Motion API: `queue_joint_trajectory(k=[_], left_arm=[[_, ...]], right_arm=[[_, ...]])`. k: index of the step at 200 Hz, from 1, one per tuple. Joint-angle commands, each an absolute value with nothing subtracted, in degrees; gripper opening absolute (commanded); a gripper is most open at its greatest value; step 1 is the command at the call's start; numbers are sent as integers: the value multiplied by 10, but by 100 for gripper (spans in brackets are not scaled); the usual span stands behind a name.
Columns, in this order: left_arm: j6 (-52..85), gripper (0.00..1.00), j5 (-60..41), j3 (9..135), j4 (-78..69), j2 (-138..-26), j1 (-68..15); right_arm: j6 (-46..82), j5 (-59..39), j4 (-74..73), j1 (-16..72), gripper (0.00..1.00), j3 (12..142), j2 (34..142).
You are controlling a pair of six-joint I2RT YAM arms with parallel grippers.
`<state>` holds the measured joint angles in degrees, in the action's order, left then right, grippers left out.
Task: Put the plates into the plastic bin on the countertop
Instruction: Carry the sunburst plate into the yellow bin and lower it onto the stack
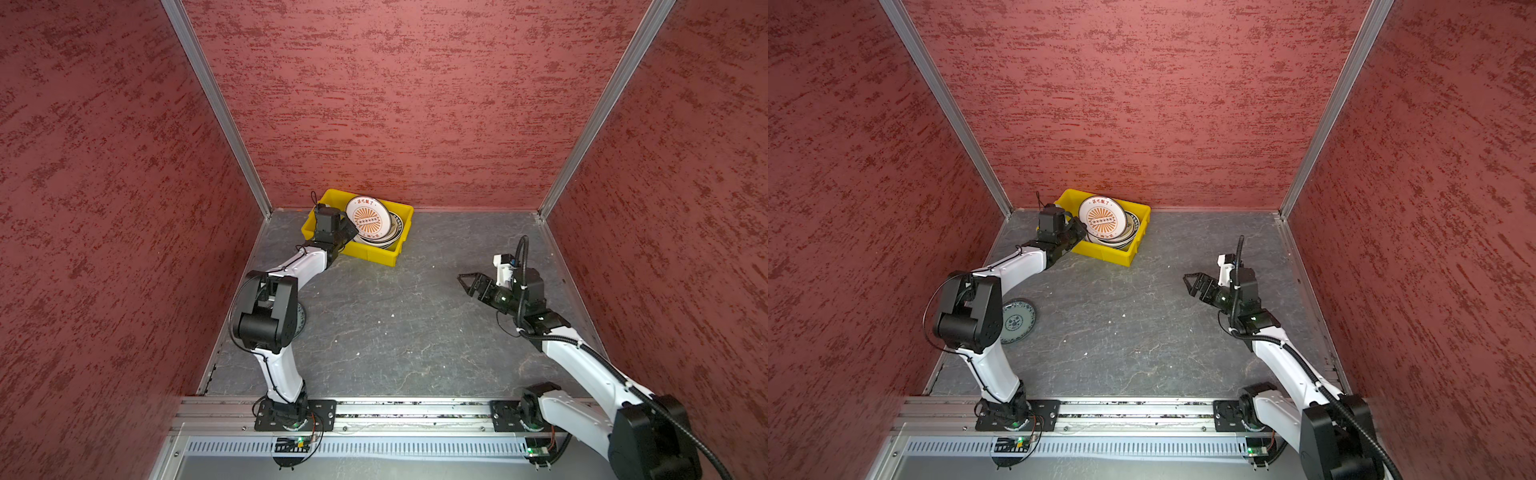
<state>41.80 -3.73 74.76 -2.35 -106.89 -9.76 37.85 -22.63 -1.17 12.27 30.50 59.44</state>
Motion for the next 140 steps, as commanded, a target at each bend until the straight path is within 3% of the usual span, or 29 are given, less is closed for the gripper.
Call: queue_joint_trajectory(k=[1,108,122,140], left_arm=[[376,0,-39,820,35,-1105,-91],[389,0,-142,978,162,-1221,-112],[385,20,-143,993,178,-1227,-114],[381,30,-148,1001,186,-1228,-114]], right_arm=[[361,-204,-4,121,99,295,583],[333,-170,15,112,99,287,586],[326,-171,21,109,99,290,584],[322,-167,27,107,99,292,577]])
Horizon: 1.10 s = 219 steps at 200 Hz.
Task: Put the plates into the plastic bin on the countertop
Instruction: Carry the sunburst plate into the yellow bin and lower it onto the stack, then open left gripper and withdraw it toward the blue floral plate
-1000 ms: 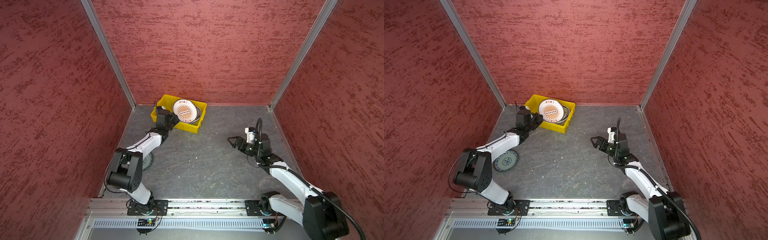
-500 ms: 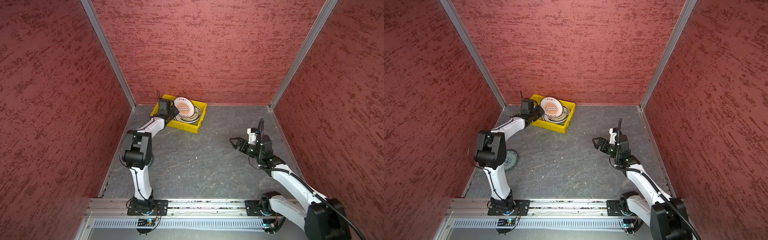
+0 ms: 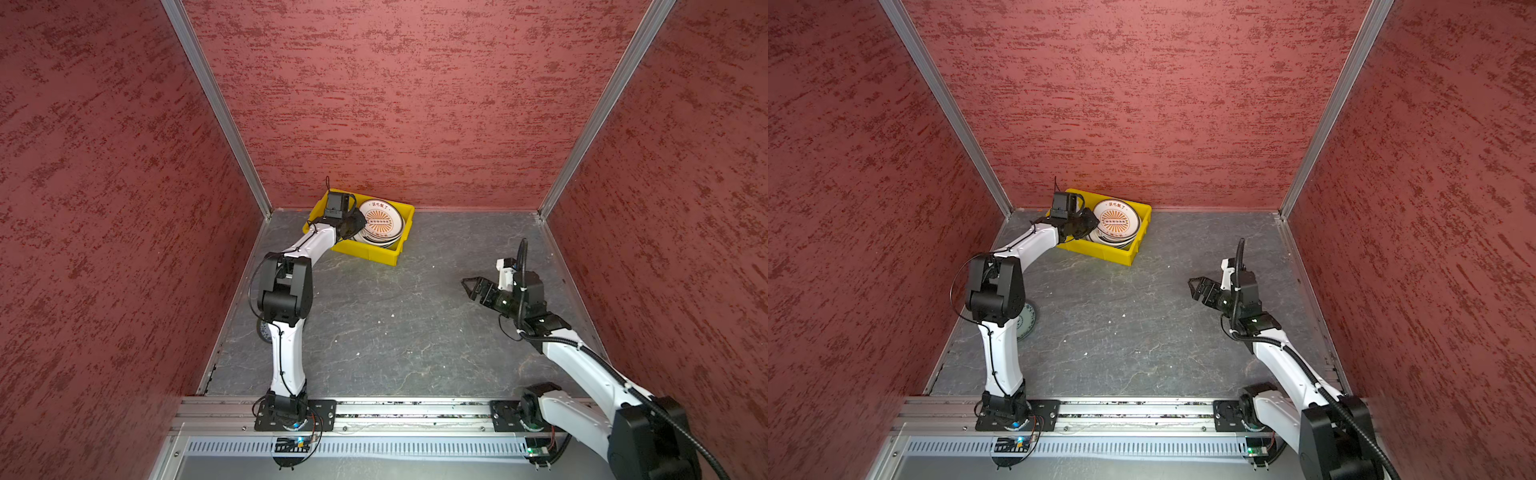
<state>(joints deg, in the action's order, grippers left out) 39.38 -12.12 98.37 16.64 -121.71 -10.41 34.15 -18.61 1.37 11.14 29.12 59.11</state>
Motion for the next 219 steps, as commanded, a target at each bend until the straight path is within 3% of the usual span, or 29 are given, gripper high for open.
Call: queue_joint_trajectory(k=[1,32,40,44,46,49,112,156,219], left_arm=[[381,30,-148,1001,185,-1228,-114],[354,59,-147,1003,192,-1210,-117],[343,72,-143,1003,197,-1202,-119],[336,85,-139,1003,200,-1198,-120],[333,96,-138,1004,202,-1196,-121],[327,100,-136,1004,205,-1193,-122],[277,99,-74,960,252,-1071,-113],[293,99,1,785,214,-910,-94],[354,99,44,554,274,-731,-21]], right_arm=[[321,-167,27,107,99,292,577],[318,-166,26,104,99,291,574],[317,-167,26,102,99,291,575],[317,-168,25,103,99,291,576],[317,-168,25,102,99,291,577],[317,-169,24,101,99,291,577],[309,-172,24,98,99,297,577],[305,-179,-12,97,99,284,572],[299,-194,-31,97,99,286,590]])
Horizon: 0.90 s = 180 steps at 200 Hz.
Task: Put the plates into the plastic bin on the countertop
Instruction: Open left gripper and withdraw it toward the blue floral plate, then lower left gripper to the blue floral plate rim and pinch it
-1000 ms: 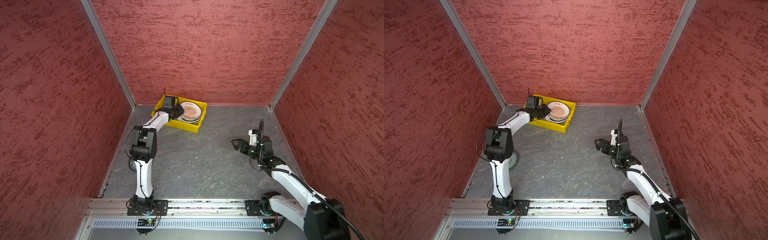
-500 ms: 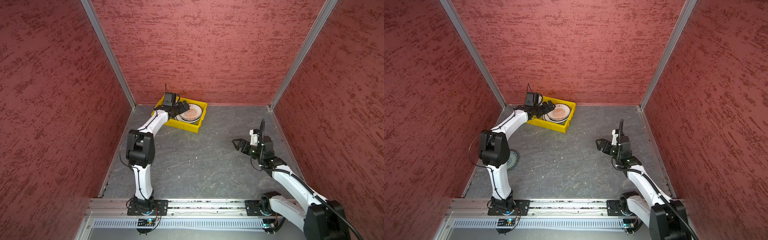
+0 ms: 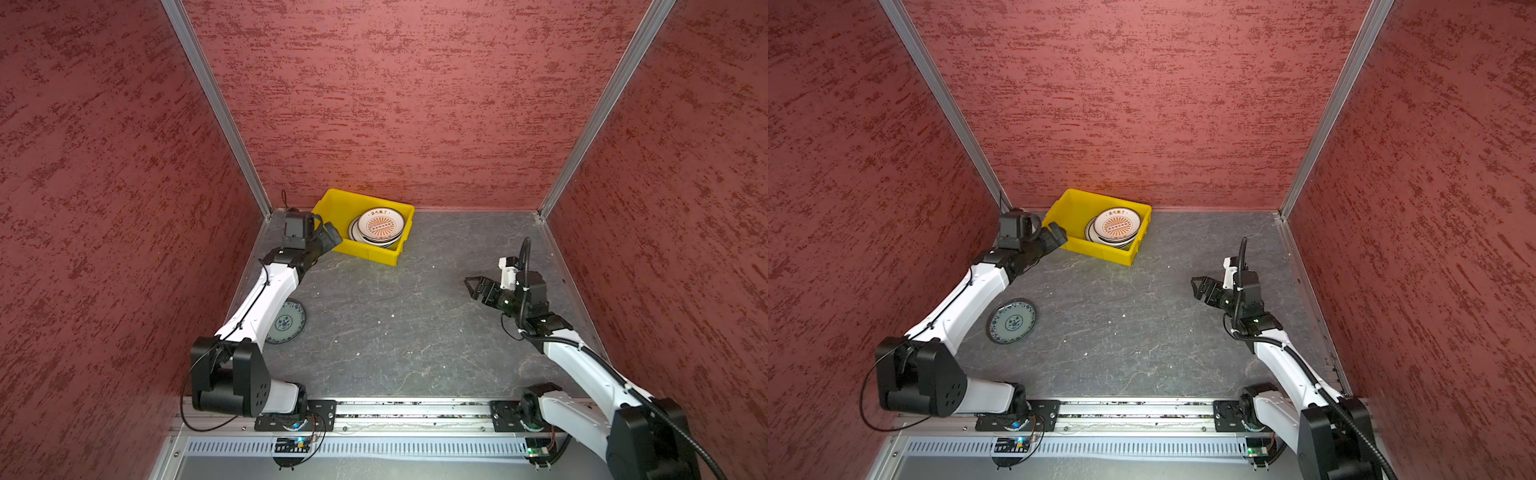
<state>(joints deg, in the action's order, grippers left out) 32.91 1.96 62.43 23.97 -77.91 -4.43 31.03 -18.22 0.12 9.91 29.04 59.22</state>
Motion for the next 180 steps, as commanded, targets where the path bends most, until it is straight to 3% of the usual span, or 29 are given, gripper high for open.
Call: queue_joint_trajectory(k=[1,50,180], left_arm=[[355,99,43,551,274,-729,-21],[404,99,15,419,261,-657,42],[413,100,-125,326,117,-763,66]], right_arm=[[300,-195,-32,97,99,285,590],[300,-203,-42,97,99,291,621],[316,-208,-40,95,99,287,629]])
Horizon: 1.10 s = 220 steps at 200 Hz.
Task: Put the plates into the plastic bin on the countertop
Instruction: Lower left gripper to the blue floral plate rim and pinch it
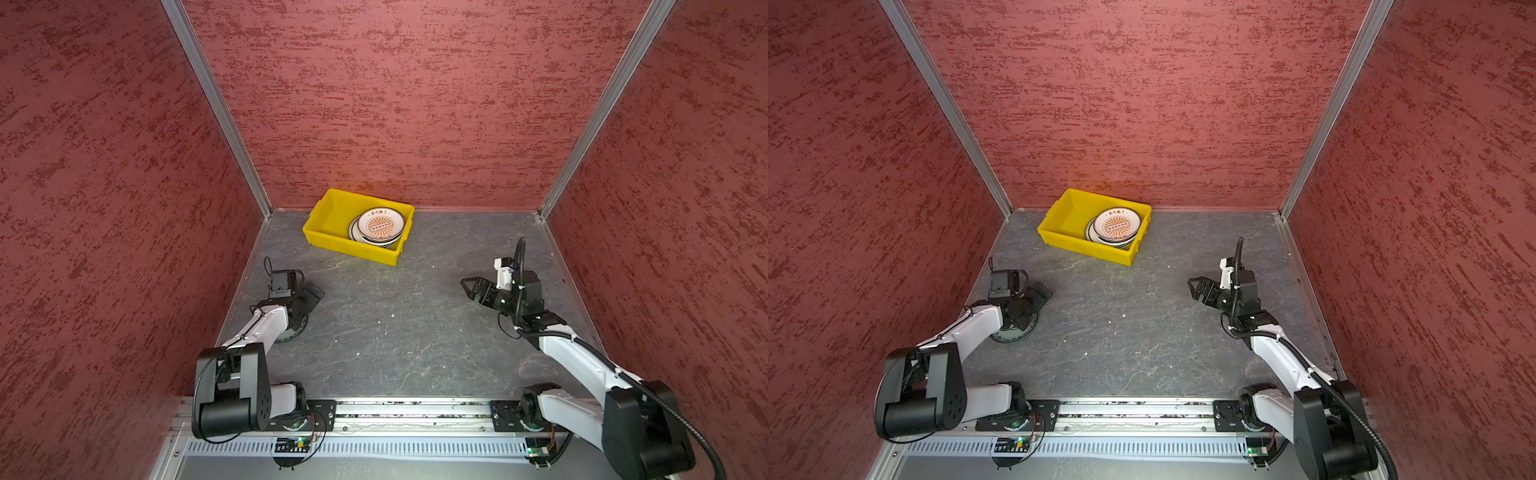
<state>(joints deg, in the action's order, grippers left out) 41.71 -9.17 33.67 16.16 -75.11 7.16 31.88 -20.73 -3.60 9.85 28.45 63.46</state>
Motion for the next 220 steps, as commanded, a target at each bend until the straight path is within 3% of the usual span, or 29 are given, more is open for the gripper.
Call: queue_joint_trajectory(k=[1,65,175,220], left_arm=[[413,99,-126,326,116,-763,65],[429,100,-115,303,47,-795,-12],[497,99,-156,355,-114,-969,-156],[487,99,-160,388,-99,-974,-178]], right_arm=[[316,-208,-40,95,99,287,629],[326,-223,-50,95,99,302,664],[341,-228,-42,95,99,316,669],[343,-228,-36,95,99,322,668]])
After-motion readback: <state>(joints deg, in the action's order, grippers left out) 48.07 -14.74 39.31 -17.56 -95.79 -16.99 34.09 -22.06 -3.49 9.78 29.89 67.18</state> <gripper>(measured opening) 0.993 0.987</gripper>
